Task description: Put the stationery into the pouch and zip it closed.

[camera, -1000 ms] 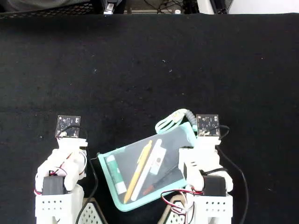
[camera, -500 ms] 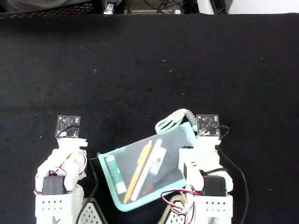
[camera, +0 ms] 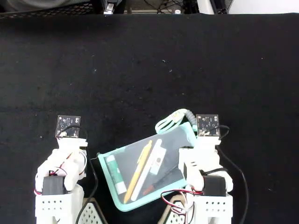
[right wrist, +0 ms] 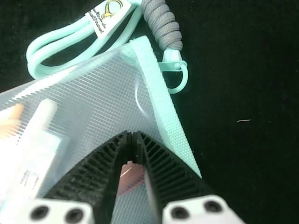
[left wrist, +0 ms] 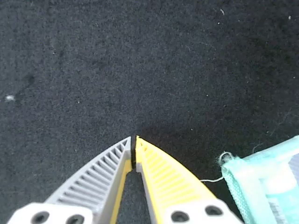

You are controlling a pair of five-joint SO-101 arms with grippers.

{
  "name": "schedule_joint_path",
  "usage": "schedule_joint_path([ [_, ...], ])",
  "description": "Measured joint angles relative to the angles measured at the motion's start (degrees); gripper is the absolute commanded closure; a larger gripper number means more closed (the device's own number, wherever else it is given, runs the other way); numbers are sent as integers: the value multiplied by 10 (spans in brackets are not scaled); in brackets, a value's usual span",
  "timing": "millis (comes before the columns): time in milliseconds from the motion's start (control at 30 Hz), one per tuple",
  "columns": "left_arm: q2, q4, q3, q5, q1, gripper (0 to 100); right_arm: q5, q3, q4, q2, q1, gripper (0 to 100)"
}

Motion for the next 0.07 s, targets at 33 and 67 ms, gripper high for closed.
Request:
schedule_joint_path([
  [33,0,0,0,0,0,970,0,0,0,0,0,983],
  [67,0,0,0,0,0,970,0,0,0,0,0,983],
])
